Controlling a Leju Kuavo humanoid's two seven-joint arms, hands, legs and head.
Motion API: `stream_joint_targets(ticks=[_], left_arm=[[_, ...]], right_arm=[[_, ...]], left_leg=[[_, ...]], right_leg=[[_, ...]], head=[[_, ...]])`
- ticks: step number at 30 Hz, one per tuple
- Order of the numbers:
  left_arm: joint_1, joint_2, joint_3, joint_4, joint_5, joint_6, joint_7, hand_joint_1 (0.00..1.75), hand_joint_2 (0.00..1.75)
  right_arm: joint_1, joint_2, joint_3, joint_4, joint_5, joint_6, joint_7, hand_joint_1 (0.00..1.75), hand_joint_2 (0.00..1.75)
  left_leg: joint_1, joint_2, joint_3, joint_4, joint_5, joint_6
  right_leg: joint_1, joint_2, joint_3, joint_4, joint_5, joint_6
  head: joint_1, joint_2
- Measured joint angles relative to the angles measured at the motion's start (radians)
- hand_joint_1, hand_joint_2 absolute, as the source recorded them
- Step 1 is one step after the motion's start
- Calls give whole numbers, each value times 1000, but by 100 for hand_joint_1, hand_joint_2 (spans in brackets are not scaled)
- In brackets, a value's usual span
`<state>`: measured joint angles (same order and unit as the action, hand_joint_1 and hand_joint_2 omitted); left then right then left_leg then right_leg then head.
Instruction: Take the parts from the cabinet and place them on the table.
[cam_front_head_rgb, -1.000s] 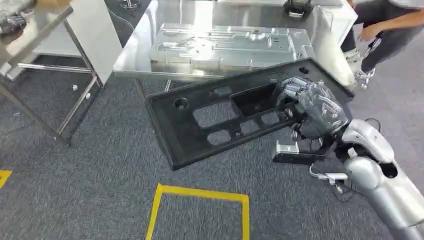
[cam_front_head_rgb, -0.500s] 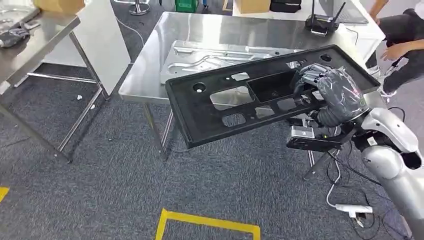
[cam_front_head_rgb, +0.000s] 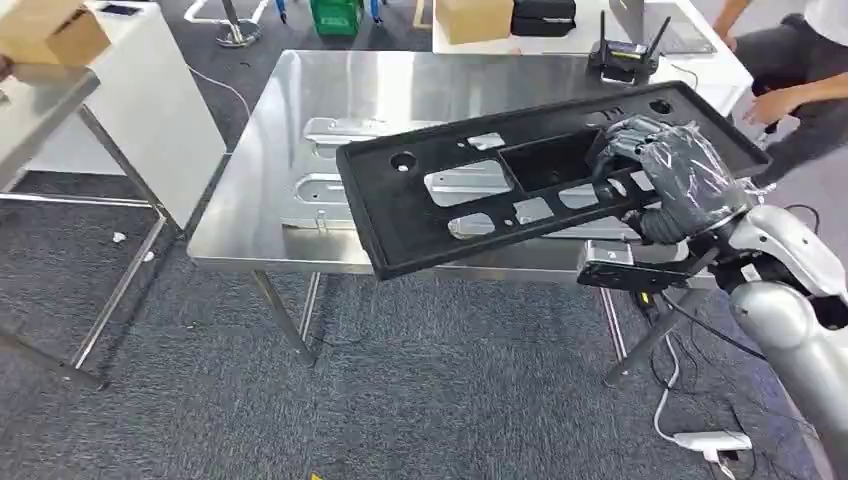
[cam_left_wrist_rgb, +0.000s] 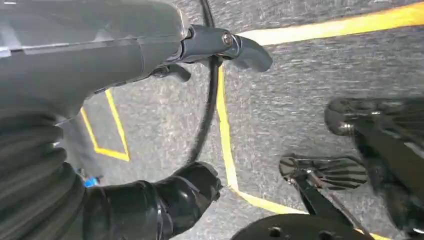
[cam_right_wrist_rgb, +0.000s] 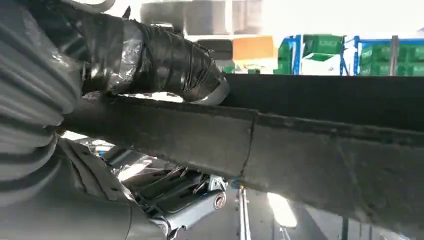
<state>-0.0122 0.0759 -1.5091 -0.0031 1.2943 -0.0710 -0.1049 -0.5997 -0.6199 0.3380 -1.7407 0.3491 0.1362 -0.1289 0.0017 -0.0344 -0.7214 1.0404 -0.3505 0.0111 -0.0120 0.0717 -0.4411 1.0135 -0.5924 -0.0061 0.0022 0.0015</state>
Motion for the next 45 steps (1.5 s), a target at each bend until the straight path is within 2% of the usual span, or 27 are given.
stream_joint_targets(ticks=[1,3,5,6,7,9,10,11,12,13,14,17,19,20,23,24,25,26,28,29,30,32,33,34,42,43,45], left_arm=[[-3,0,0,0,0,0,2,0,175],[-6,0,0,0,0,0,1,0,175],[-10,2,0,0,0,1,1,0,175],[-13,3,0,0,0,2,1,0,175],[-14,3,0,0,1,4,0,0,175],[-14,5,3,0,2,8,2,0,175],[-14,5,5,0,1,9,3,0,175],[-14,7,5,0,1,9,4,0,175],[-15,8,5,0,1,9,5,0,175],[-14,9,5,0,1,8,6,0,175],[-7,6,5,0,1,6,7,0,175],[-23,6,5,0,0,-3,7,0,175],[-24,8,5,0,0,-7,5,0,175],[-25,8,5,0,-1,-9,3,0,175],[-30,9,5,0,-1,-10,3,0,175],[-29,9,5,0,-1,-10,2,0,175],[-28,11,5,0,0,-12,2,0,175],[-25,11,5,0,0,-14,0,0,175],[-23,13,7,0,1,-21,0,0,175],[-22,14,8,0,2,-24,0,0,175],[-25,14,12,0,2,-27,0,0,175],[-25,14,22,0,3,-31,0,0,175],[-23,14,24,0,3,-33,0,0,175],[-23,14,26,0,4,-34,0,0,175],[-23,13,40,0,4,-32,8,0,175],[-23,13,42,0,4,-31,8,0,175],[-23,13,46,0,4,-26,11,0,175]], right_arm=[[3,1,2,0,0,1,0,175,175],[-2,-1,0,0,1,0,3,175,175],[-3,-1,0,1,3,0,6,175,175],[-3,-1,1,2,3,-1,6,175,175],[-2,-1,3,3,3,-2,6,175,175],[-1,-1,8,10,15,-1,17,175,175],[-2,-1,9,18,27,-1,24,175,175],[-5,-1,12,26,38,0,29,175,175],[-9,-1,19,45,55,3,38,175,175],[-16,0,24,62,67,6,42,175,175],[-22,4,34,91,85,8,47,175,175],[-58,30,56,185,140,4,57,175,175],[-86,57,66,271,170,-9,58,175,175],[-99,74,73,313,181,-20,56,175,175],[-116,122,97,418,196,-37,52,175,175],[-117,131,102,438,199,-37,52,175,175],[-117,143,109,467,203,-36,52,175,175],[-117,157,116,498,207,-35,56,175,175],[-121,184,120,557,220,-35,55,175,175],[-122,199,127,586,226,-38,53,175,175],[-125,213,135,621,233,-48,48,175,175],[-123,244,154,683,242,-55,36,175,175],[-123,256,160,718,246,-60,34,175,175],[-123,270,165,745,250,-69,33,175,175],[-128,348,187,899,262,-121,23,175,175],[-131,351,187,905,262,-121,23,0,0],[-134,365,187,926,267,-124,19,0,0]], left_leg=[[-4,2,8,3,-3,7],[-5,17,34,-14,-11,25],[-4,24,72,-32,-27,41],[-4,24,85,-34,-35,43],[-6,25,100,-36,-46,42],[-8,27,134,-36,-76,42],[-9,26,154,-36,-92,42],[-11,26,175,-36,-108,43],[-13,26,200,-35,-125,43],[-15,26,217,-36,-141,43],[-14,27,218,-33,-153,42],[-12,26,217,-20,-165,20],[-8,27,215,-11,-170,13],[-9,29,203,27,-174,10],[-1,28,74,225,-268,-7],[1,28,45,255,-276,-10],[3,29,32,248,-256,-13],[5,29,42,199,-213,-15],[8,28,102,27,-91,-20],[8,25,118,-15,-82,-18],[0,27,110,-28,-116,-12],[0,27,118,-26,-83,4],[3,28,118,-31,-78,-4],[0,26,117,-30,-77,-3],[-4,27,116,-29,-79,4],[-4,27,116,-28,-81,7],[-4,28,117,-28,-81,8]], right_leg=[[-4,5,18,-17,-12,7],[-4,8,18,28,28,16],[-5,-48,-61,162,77,24],[-3,-61,-111,224,65,27],[-3,-63,-153,266,20,30],[-4,-65,-209,280,-105,31],[-3,-65,-225,259,-135,30],[-3,-66,-229,219,-122,28],[-1,-66,-226,152,-52,22],[3,-67,-223,83,57,10],[9,-71,-233,31,200,-5],[23,-66,-233,20,203,-16],[13,-65,-204,-1,204,-22],[14,-65,-192,-11,201,-27],[13,-64,-179,-11,188,-36],[12,-64,-178,-9,184,-35],[11,-63,-174,-7,178,-34],[10,-62,-170,-4,172,-32],[6,-59,-162,7,160,-25],[6,-59,-161,8,155,-21],[7,-57,-165,12,155,-18],[8,-55,-166,11,151,-8],[13,-58,-166,14,150,-21],[11,-56,-168,14,151,-24],[8,-57,-165,5,154,-9],[8,-57,-165,4,155,-7],[8,-57,-164,4,154,-4]], head=[[1,0],[1,0],[2,0],[2,0],[2,0],[2,0],[3,0],[2,0],[3,0],[3,0],[3,0],[2,0],[3,0],[0,0],[0,0],[-1,0],[0,0],[0,0],[0,0],[0,0],[0,0],[0,0],[1,0],[0,0],[0,0],[0,0],[0,0]])
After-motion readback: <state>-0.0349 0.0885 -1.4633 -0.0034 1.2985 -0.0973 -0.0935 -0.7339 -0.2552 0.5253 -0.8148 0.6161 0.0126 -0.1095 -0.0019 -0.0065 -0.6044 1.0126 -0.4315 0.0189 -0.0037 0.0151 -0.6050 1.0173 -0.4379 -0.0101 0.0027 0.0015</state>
